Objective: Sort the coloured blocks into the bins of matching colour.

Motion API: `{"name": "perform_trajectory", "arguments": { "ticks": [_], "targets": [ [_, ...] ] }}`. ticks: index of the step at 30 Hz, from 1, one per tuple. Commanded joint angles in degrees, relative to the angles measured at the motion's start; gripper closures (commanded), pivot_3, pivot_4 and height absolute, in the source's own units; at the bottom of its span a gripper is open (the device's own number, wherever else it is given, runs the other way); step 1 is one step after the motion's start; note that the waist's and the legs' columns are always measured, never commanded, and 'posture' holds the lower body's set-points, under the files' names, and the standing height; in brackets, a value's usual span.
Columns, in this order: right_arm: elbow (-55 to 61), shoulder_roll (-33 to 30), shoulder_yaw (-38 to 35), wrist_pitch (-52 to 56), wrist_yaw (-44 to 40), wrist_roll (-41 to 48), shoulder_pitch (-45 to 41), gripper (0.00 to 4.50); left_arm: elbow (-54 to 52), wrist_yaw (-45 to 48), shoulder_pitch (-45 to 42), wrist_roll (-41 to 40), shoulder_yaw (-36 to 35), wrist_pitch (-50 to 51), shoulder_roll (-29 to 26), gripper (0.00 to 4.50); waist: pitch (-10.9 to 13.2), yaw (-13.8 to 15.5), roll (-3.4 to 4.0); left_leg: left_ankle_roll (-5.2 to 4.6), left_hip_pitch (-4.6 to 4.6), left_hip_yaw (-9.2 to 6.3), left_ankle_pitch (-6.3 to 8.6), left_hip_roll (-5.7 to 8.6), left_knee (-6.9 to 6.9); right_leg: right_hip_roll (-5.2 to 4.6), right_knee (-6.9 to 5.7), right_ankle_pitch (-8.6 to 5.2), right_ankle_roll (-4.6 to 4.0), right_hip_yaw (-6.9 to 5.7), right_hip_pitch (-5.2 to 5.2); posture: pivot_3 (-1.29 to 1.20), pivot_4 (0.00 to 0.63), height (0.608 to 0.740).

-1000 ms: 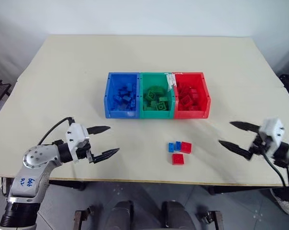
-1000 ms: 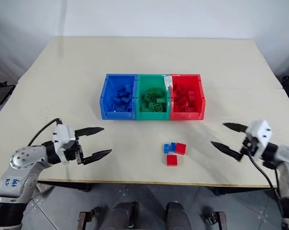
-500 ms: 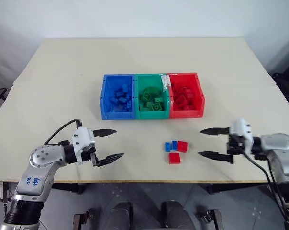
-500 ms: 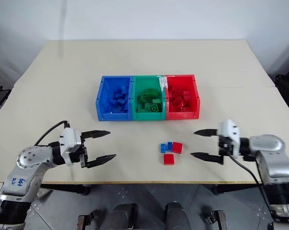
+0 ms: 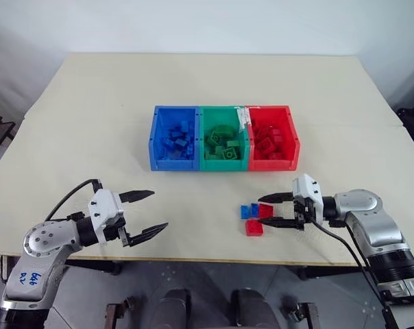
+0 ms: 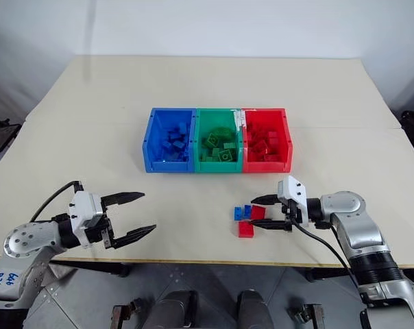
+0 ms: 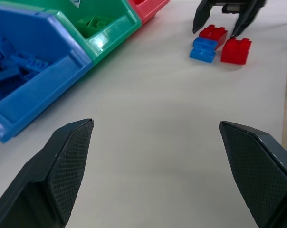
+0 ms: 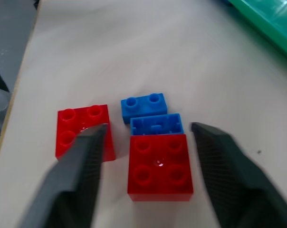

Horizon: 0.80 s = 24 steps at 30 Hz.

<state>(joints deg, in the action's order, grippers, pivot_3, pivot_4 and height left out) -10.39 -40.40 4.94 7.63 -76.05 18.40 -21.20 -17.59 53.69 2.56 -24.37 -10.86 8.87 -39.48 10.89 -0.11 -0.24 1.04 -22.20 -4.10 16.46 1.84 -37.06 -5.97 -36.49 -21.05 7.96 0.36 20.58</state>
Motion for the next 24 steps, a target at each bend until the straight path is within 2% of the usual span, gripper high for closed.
{"name": "perform_trajectory", "arguments": {
  "ticks": [1, 2, 18, 20, 24],
  "targets": [
    [-0.7, -0.1, -0.3, -0.1, 0.7, -0.7, 1.2, 2.95, -2.0, -0.4, 0.0, -0.8, -1.0, 0.1, -0.4, 0.0, 0.0, 0.0, 0.01, 0.0, -0.02, 0.0, 0.0, 0.0, 0.01, 0.01, 0.0, 0.0, 0.0, 0.01, 0.02, 0.0, 0.15, 0.74],
    [-0.8, -0.1, -0.5, -0.5, 1.0, -0.8, 1.3, 3.05, -1.8, -0.4, -0.3, -0.8, -0.7, 0.1, -0.3, 0.0, 0.0, 0.0, 0.01, -0.01, -0.01, 0.02, 0.01, 0.01, 0.02, -0.01, -0.01, 0.0, 0.0, 0.02, 0.03, 0.0, 0.15, 0.74],
    [-3.0, -0.2, -4.1, -3.7, 2.4, 0.8, 2.2, 3.03, 1.2, 0.6, -4.9, -0.5, 1.3, -0.1, 0.5, 0.0, 0.0, 0.1, 0.01, -0.01, -0.02, 0.01, 0.01, 0.02, -0.01, 0.0, 0.0, 0.0, 0.0, 0.0, 0.01, 0.0, 0.15, 0.74],
    [-2.6, -0.4, -6.4, -2.9, 2.8, 3.1, 2.5, 3.03, 1.4, 0.7, -5.6, -0.6, 1.8, 0.1, 0.8, 0.0, 0.0, 0.1, 0.01, -0.02, -0.02, 0.02, 0.01, 0.03, 0.01, 0.0, 0.01, 0.0, 0.0, 0.0, 0.01, 0.0, 0.15, 0.74],
    [0.8, -0.9, -16.7, 2.7, 7.3, 11.0, 3.6, 3.03, 1.3, -0.1, -8.0, -1.7, 3.2, 1.4, 2.5, 0.0, 0.0, 0.1, 0.04, -0.02, -0.09, 0.0, 0.01, 0.03, 0.02, 0.02, 0.02, 0.0, 0.0, -0.02, 0.06, 0.0, 0.15, 0.74]
  ]
}}
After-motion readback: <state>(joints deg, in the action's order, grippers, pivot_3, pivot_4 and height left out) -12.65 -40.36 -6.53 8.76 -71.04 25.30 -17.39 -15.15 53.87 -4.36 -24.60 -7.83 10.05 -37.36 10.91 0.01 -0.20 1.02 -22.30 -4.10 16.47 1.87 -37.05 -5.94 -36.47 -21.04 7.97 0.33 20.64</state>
